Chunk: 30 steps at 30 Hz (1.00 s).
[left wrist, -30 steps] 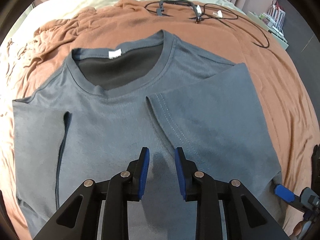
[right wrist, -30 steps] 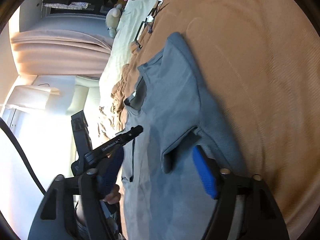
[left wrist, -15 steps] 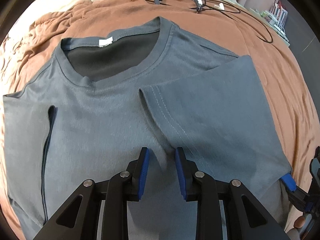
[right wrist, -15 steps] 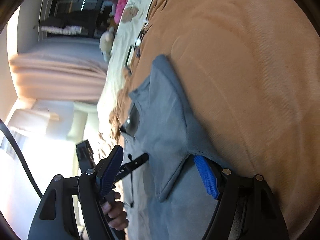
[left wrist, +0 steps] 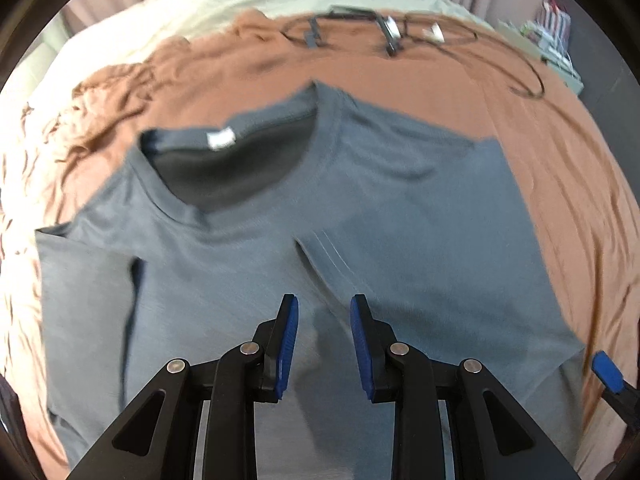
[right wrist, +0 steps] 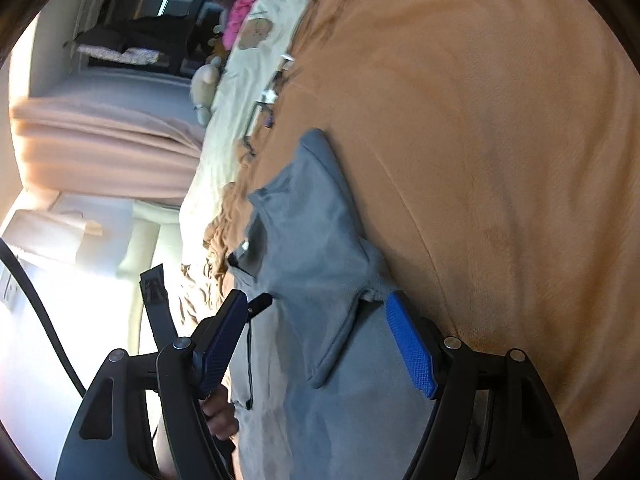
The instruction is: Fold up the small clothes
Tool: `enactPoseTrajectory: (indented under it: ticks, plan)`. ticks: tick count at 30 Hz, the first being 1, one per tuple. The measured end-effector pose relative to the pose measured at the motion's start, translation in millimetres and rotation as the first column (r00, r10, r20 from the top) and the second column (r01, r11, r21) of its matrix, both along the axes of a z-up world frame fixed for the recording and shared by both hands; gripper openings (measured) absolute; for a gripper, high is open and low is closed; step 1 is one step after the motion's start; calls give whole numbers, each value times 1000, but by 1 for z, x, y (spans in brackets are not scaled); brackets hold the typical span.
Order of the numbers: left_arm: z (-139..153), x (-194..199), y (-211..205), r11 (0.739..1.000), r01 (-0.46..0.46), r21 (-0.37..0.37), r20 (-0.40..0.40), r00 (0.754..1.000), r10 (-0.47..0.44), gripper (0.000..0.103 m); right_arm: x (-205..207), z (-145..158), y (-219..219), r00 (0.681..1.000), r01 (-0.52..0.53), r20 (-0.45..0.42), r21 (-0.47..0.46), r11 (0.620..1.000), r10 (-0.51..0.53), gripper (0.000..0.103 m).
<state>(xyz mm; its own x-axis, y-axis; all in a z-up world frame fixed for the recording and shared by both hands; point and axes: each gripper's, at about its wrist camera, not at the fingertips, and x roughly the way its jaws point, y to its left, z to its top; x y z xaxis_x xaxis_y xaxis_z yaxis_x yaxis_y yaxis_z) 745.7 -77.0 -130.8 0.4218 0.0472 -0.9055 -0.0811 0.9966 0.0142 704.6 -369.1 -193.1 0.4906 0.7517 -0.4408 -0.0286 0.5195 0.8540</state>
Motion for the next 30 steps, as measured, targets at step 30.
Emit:
enactPoseTrajectory:
  ticks: [30]
  plan:
    - [0,98,-127,984,153,-92,41,988,-150,53,12,9,-30,993,120,27,-117,986,-118,64]
